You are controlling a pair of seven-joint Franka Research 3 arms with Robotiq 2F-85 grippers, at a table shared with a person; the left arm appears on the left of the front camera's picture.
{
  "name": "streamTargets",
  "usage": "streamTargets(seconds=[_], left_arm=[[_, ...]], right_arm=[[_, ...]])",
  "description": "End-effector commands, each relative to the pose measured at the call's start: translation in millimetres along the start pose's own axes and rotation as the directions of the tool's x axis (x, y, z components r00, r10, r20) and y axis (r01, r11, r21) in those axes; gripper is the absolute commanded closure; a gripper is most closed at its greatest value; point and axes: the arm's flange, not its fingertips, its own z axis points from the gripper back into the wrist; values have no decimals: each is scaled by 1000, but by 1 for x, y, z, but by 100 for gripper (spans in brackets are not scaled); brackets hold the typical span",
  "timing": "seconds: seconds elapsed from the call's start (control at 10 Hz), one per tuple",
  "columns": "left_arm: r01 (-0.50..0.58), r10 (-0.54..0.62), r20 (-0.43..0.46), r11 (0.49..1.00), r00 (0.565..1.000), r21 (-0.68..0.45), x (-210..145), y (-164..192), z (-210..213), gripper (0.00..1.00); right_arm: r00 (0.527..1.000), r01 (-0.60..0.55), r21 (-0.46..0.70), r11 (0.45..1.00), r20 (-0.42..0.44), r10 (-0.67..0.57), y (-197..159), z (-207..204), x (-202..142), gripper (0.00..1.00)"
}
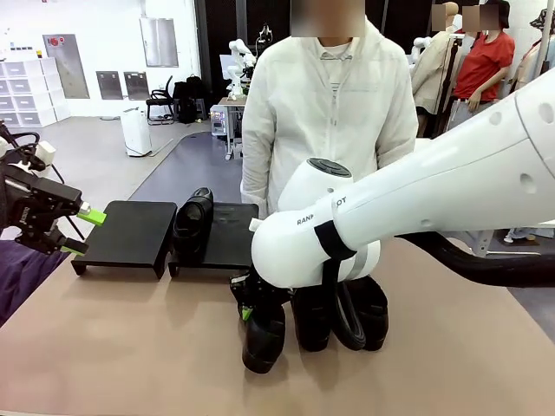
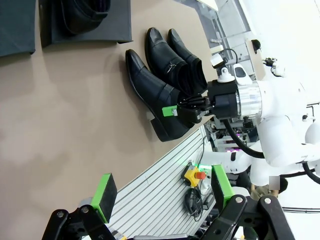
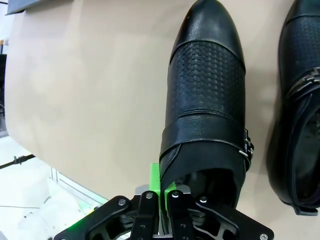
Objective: Organize the shoes by placing them on the stand.
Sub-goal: Pick up one Shoe and place it in the middle of the table.
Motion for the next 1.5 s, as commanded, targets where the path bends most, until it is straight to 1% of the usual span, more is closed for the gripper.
streamTargets(seconds=[0.0,0.1,0.3,0.6,0.8,0.9,1.0,1.1,1.2,1.3,1.4], left_arm=[[-6,6,-5,1000,1000,0,-1,-1,2,2],[-6,6,-5,1000,1000,0,-1,-1,2,2],[-6,6,-5,1000,1000,0,-1,-1,2,2],[-6,6,-5,1000,1000,0,-1,-1,2,2],[-6,6,-5,1000,1000,0,-1,-1,2,2],[-6,6,-5,1000,1000,0,-1,-1,2,2],[-6,6,-5,1000,1000,0,-1,-1,2,2],[-6,6,-5,1000,1000,0,-1,-1,2,2],[-6,6,-5,1000,1000,0,-1,-1,2,2],[-6,6,-5,1000,1000,0,-1,-1,2,2],[-6,6,-5,1000,1000,0,-1,-1,2,2]], right_arm=[[1000,24,-18,1000,-10,-24,11,-1,13,52],[1000,27,-16,1000,-13,-27,10,-2,14,0],[999,23,-4,1000,-29,-23,7,-4,15,0],[997,4,80,997,-77,2,-1,3,16,0],[994,0,147,989,-110,16,-18,34,9,0],[989,-12,166,986,-145,37,-37,58,2,0],[987,1,188,982,-158,29,-66,87,-8,0],[984,13,212,977,-174,24,-111,124,-25,0],[987,83,247,965,-151,-46,-156,157,-39,0],[988,106,374,921,-144,-56,-197,189,-50,0],[985,151,449,881,-142,-97,-232,213,-55,0]])
